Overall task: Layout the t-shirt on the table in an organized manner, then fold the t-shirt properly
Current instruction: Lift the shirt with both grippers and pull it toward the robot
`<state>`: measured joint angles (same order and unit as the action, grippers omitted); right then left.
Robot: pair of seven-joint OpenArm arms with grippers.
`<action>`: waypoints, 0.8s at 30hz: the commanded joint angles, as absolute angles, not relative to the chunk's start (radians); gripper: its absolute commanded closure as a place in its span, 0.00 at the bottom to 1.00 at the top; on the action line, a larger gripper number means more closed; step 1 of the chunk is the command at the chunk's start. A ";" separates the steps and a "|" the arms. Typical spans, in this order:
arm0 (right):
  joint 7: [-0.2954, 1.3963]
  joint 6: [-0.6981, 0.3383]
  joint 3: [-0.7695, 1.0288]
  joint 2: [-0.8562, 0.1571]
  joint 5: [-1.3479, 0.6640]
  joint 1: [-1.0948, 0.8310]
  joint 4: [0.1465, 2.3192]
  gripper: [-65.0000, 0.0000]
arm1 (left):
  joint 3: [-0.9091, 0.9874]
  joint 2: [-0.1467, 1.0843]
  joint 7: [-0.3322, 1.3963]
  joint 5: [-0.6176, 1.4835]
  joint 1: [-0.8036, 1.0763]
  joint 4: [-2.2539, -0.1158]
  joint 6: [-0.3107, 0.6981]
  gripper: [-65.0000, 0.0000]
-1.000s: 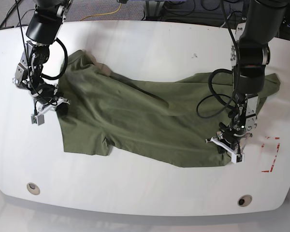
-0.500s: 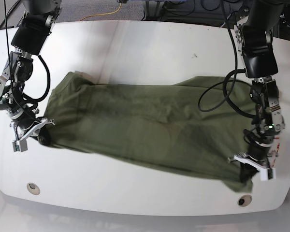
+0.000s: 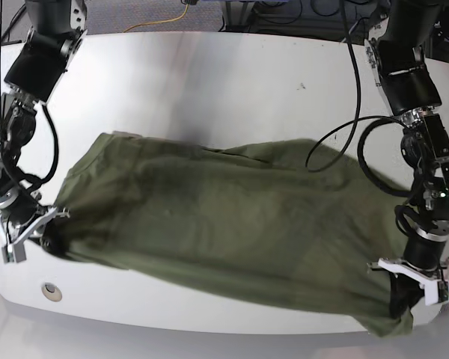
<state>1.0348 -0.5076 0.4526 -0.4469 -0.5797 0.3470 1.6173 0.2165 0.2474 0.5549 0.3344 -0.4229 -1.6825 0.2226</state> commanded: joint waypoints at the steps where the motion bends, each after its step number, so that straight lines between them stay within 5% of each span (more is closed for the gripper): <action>1: 1.027 -0.506 0.461 -0.472 -0.585 0.418 1.658 1.00 | 0.226 0.262 0.549 0.337 -0.481 -1.747 0.213 1.00; 24: 1.096 -0.506 0.429 -0.522 -0.581 0.760 1.635 1.00 | 0.226 0.262 0.634 0.337 -0.731 -1.830 0.213 1.00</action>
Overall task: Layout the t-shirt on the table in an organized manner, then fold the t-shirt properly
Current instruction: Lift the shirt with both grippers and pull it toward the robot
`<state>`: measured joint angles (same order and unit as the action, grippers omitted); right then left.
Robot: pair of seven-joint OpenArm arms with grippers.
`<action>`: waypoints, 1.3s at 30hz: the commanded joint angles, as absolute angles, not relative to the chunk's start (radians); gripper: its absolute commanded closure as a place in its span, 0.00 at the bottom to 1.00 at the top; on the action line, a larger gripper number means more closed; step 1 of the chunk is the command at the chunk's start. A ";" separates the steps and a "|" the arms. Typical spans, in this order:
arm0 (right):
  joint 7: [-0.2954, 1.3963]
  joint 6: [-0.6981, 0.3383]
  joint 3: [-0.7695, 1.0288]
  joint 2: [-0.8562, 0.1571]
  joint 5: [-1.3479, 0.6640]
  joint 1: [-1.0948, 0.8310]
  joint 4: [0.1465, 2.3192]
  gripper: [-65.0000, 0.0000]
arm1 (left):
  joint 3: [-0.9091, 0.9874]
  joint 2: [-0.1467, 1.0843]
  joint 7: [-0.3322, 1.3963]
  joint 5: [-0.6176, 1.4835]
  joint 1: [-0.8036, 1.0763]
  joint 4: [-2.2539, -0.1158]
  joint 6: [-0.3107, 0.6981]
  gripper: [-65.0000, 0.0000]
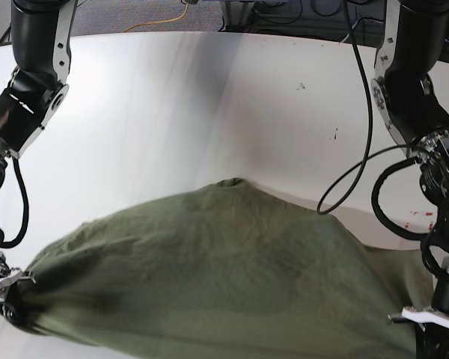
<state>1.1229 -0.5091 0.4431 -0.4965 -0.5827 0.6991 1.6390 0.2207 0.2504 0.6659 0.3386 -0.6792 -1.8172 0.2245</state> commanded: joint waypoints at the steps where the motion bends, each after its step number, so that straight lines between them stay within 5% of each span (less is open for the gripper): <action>1: 1.095 -0.506 0.409 -0.524 -0.579 0.782 1.616 1.00 | 0.226 0.262 0.634 0.337 -0.743 -1.830 0.213 1.00; 19: 1.020 -0.504 0.248 -0.581 -0.578 1.064 1.379 1.00 | 0.220 0.259 0.679 0.334 -0.918 -1.790 0.213 1.00; 39: 1.026 -0.484 0.220 -0.613 -0.579 1.040 1.595 1.00 | 0.220 0.259 0.679 0.338 -0.935 -1.867 0.214 1.00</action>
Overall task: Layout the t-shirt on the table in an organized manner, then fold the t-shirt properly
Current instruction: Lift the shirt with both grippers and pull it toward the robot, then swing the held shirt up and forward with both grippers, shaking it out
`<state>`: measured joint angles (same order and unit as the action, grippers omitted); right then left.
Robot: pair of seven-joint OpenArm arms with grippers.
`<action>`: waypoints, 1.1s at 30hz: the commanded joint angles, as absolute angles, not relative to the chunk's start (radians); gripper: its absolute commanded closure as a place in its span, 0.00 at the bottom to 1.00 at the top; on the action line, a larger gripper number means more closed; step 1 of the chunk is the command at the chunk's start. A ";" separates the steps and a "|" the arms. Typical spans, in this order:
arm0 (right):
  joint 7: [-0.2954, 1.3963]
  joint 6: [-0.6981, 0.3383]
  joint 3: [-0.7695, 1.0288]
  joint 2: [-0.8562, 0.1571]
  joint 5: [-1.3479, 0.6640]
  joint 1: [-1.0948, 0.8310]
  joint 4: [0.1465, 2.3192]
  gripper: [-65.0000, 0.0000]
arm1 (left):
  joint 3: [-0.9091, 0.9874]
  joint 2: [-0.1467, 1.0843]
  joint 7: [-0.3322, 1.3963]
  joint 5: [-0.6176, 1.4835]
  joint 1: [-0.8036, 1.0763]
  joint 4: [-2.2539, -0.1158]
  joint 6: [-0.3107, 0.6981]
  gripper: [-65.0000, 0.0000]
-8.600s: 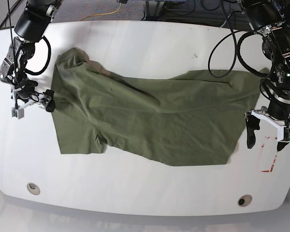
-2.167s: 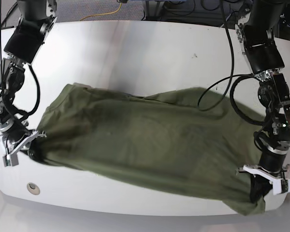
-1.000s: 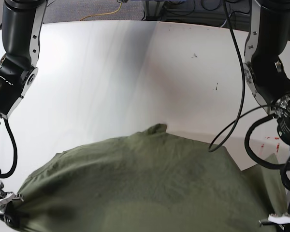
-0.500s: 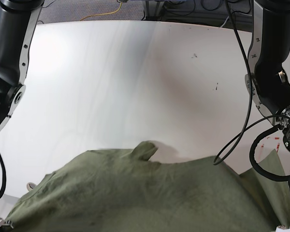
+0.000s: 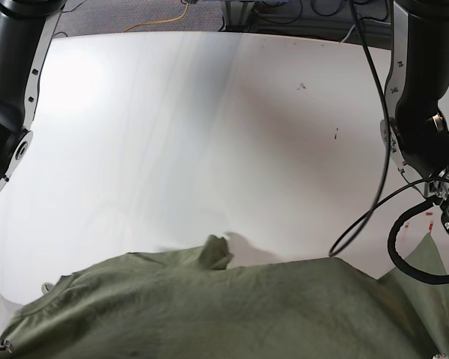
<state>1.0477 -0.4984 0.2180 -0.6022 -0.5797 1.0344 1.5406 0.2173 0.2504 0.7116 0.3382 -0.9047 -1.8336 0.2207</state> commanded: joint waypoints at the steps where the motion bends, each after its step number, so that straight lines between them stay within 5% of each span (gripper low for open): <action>1: 1.027 -0.470 0.222 -0.613 -0.579 1.018 1.629 1.00 | 0.220 0.259 0.679 0.338 -0.929 -1.880 0.214 1.00; 23: 1.113 -0.423 0.441 -0.616 -0.584 0.711 2.003 1.00 | 0.272 0.312 0.679 0.432 -0.760 -1.986 0.214 1.00; 33: 1.139 -0.417 0.604 -0.697 -0.719 0.608 2.032 1.00 | 0.280 0.338 0.679 0.473 -0.727 -1.998 0.214 1.00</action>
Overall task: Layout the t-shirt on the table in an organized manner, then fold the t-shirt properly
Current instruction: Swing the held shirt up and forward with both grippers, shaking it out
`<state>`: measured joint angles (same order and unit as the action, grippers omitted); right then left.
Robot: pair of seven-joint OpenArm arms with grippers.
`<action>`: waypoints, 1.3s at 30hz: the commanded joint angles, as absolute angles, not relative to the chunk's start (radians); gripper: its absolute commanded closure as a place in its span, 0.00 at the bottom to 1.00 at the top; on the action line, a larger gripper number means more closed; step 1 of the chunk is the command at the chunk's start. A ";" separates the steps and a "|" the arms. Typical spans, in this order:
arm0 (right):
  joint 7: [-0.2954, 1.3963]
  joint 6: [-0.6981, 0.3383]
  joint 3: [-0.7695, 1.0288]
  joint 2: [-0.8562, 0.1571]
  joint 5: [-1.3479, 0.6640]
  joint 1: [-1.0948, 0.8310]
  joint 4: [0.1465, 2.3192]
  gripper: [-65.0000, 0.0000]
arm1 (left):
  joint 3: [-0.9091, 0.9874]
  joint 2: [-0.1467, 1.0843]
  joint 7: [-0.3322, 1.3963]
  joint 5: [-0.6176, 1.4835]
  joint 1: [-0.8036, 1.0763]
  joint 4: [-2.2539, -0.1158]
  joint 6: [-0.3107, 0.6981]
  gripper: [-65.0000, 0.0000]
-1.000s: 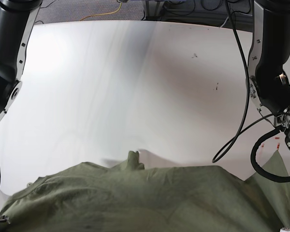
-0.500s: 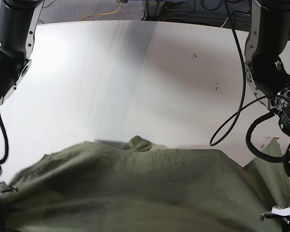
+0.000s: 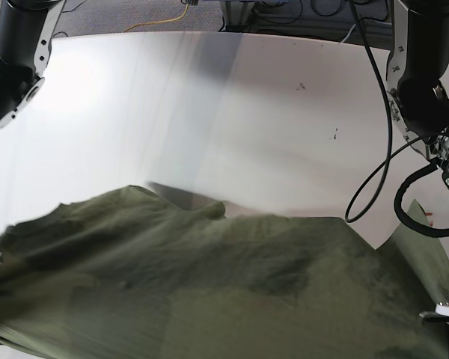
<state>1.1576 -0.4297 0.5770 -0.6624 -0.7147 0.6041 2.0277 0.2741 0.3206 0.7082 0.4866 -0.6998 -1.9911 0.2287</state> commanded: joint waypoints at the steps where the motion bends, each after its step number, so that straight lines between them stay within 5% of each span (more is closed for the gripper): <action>1: 1.139 -0.415 0.605 -0.707 -0.727 0.601 2.032 1.00 | 0.280 0.338 0.679 0.473 -0.727 -1.995 0.214 1.00; 39: 1.139 -0.414 0.582 -0.682 -0.725 0.530 2.005 1.00 | 0.278 0.331 0.674 0.473 -0.581 -1.980 0.214 1.00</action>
<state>1.1584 -0.4198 0.5701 -0.6571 -0.7391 0.5278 1.9953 0.2722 0.3222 0.7105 0.4793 -0.5636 -1.9652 0.2256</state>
